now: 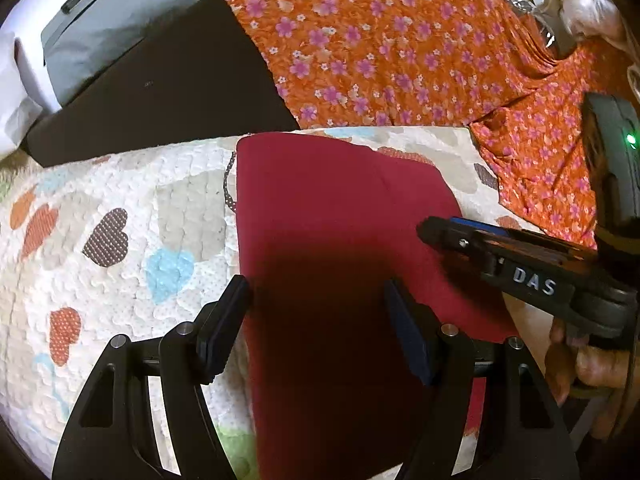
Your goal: Fold small clothes
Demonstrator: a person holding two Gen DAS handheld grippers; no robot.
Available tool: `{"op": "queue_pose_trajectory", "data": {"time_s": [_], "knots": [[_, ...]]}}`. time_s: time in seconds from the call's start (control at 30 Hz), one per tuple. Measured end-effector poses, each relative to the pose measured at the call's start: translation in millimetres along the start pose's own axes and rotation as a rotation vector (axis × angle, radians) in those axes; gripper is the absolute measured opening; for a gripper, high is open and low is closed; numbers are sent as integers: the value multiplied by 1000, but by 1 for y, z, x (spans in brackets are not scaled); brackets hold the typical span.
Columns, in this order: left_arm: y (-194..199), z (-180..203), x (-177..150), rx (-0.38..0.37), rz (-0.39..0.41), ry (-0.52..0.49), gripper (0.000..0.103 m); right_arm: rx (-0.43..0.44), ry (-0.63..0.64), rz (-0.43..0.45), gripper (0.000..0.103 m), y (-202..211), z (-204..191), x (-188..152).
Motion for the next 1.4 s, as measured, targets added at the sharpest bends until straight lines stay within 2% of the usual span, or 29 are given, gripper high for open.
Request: {"op": "queue_pose_trajectory", "data": {"time_s": [0.23,0.47,1.1,1.23,1.4], "knots": [[-2,0,-3,3,5,-27,71,0,-22,6,27,2,3,-3],[-7,-8,-7,-22,-38,29,77,10,-58,15,27,2,11,-4],[-11,0,-11,-4,-77,-23,83,0,-46,6,27,-2,12,-5],[-10,1,-9,3,-63,-39,83,-4,-40,5,28,-2,11,-5],[4,2,1,29,14,-79,83,0,-32,8,28,-1,10,-3]]}}
Point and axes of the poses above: each gripper's, at about its wrist camera, not at the fingertips, and y roughly against the way its jaws point, z to its right, x to its top, the point moved 5 cm from there along -y, roughly the way its jaws point, and after that the axes turned 5 degrees about y, right-handed, at the moved point
